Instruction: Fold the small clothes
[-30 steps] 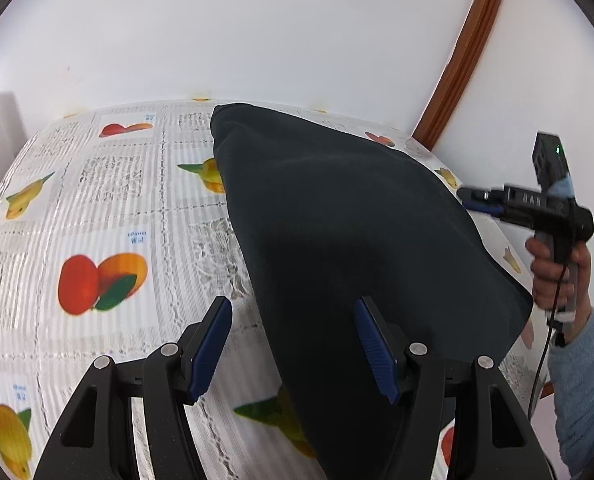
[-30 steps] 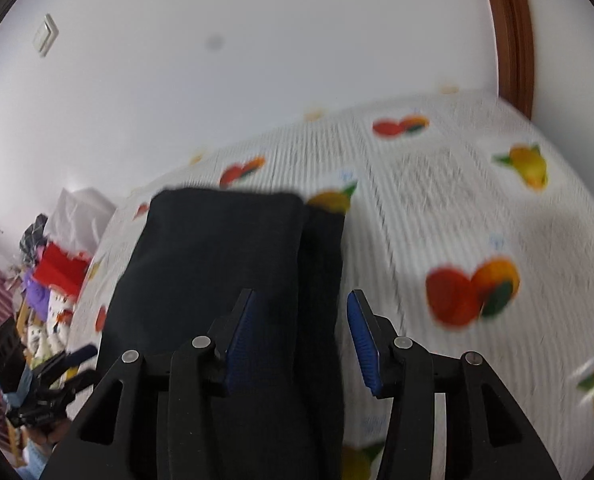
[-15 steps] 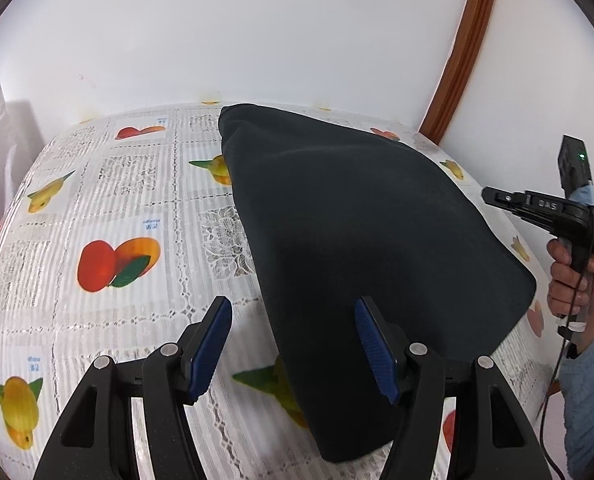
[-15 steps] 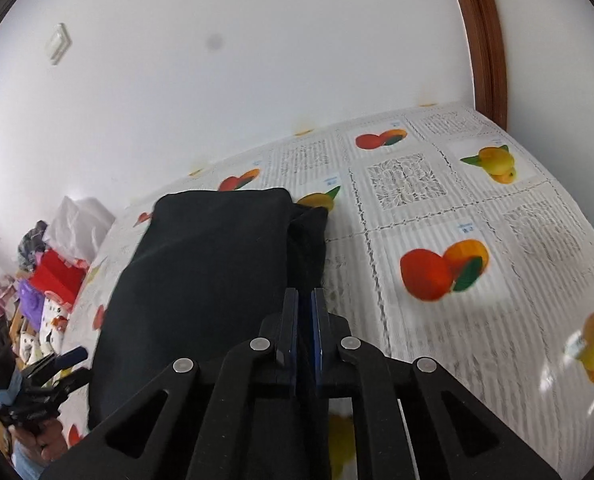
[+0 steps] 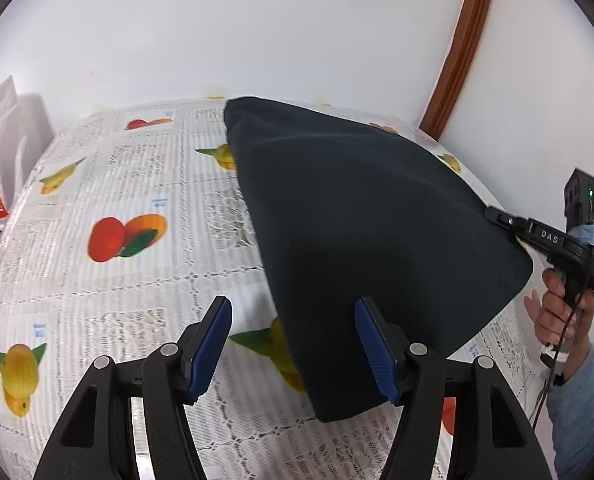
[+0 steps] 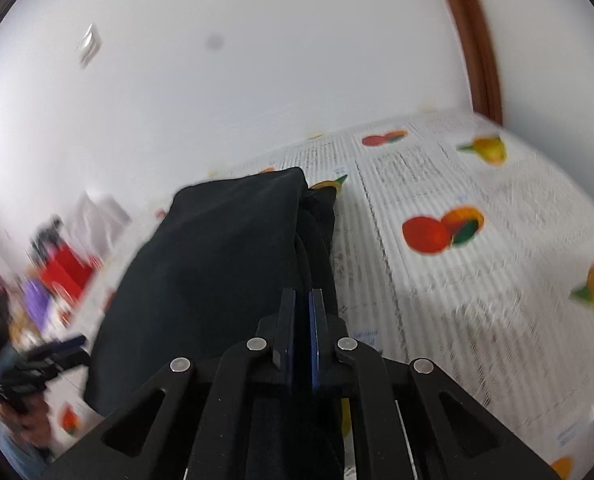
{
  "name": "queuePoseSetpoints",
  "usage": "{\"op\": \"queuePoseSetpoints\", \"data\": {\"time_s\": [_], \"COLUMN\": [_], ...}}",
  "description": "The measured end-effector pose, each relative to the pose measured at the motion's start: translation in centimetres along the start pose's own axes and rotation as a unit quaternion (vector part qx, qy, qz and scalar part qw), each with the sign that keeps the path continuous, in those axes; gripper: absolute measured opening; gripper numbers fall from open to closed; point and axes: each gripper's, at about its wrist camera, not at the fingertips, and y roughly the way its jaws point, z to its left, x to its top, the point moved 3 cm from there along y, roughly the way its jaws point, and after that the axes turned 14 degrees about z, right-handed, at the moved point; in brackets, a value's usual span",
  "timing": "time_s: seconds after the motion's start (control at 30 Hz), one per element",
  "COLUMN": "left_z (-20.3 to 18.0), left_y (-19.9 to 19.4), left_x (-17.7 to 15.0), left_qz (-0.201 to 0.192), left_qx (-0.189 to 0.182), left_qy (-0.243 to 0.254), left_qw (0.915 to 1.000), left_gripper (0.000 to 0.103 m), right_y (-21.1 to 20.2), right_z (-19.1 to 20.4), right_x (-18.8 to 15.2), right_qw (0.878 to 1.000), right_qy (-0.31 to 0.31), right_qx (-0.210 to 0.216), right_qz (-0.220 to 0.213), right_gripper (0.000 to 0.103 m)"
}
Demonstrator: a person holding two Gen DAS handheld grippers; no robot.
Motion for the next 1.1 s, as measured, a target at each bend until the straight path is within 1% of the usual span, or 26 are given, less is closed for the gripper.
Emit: {"op": "queuePoseSetpoints", "data": {"time_s": [0.03,0.1,0.27,0.33,0.4,0.63,0.77,0.83,0.87,0.9,0.97,1.0,1.03,1.07,1.1], "left_z": [0.1,0.3,0.3,0.1,-0.1,-0.3,-0.5,-1.0,-1.3,-1.7,-2.8,-3.3,-4.1,-4.7,-5.5], "left_y": [-0.1,-0.2,-0.9,-1.0,-1.3,-3.0,-4.0,-4.9,-5.4,-6.0,-7.6,-8.3,-9.2,-10.0,-10.8], "left_x": [0.0,0.0,-0.5,-0.7,-1.1,-2.7,-3.5,-3.9,-4.0,-4.2,-4.6,-4.8,-5.1,-5.3,-5.6], "left_qz": [-0.001,0.001,-0.004,-0.004,-0.004,-0.012,-0.017,-0.022,-0.026,-0.032,-0.047,-0.053,-0.06,-0.067,-0.074], "left_qx": [0.001,0.002,0.001,0.003,0.004,0.013,0.018,0.029,0.036,0.039,0.043,0.048,0.055,0.061,0.068], "left_qy": [-0.002,-0.006,-0.007,-0.007,-0.005,-0.004,-0.014,-0.021,-0.024,-0.024,-0.022,-0.021,-0.02,-0.018,-0.014], "left_qw": [1.0,1.0,1.0,1.0,1.0,0.9998,0.9996,0.9991,0.9987,0.9984,0.9977,0.9972,0.9965,0.9957,0.9949], "left_gripper": [0.062,0.062,0.062,0.062,0.062,0.062,0.062,0.062,0.062,0.062,0.062,0.063,0.067,0.07,0.071], "right_y": [0.3,0.8,0.3,0.1,-0.3,-4.3,-6.6,-7.9,-8.7,-9.3,-10.6,-11.3,-12.0,-12.8,-13.2], "right_z": [-0.2,0.0,0.4,0.2,-0.4,-2.6,-2.2,-1.3,-0.6,-0.1,1.5,2.3,3.3,4.5,5.2], "right_x": [-0.2,-0.4,-0.7,-1.1,-1.9,-5.1,-6.4,-6.7,-6.7,-6.7,-6.8,-6.9,-7.1,-7.3,-7.5], "right_qw": [1.0,1.0,0.999,0.998,0.995,0.991,0.987,0.986,0.986,0.986,0.986,0.986,0.985,0.983,0.982], "right_qy": [0.009,0.007,0.006,0.008,0.008,0.03,0.029,0.023,0.024,0.026,0.027,0.024,0.02,0.014,0.009], "right_qx": [0.0,-0.016,-0.044,-0.064,-0.094,-0.126,-0.152,-0.162,-0.165,-0.165,-0.166,-0.168,-0.174,-0.184,-0.19], "right_qz": [0.004,0.012,0.015,0.02,0.027,0.028,0.031,0.03,0.028,0.024,0.011,0.001,-0.005,-0.008,-0.008], "right_gripper": [0.006,0.006,0.007,0.006,0.006,0.006,0.007,0.012,0.023,0.04,0.057,0.058,0.059,0.062,0.065]}}
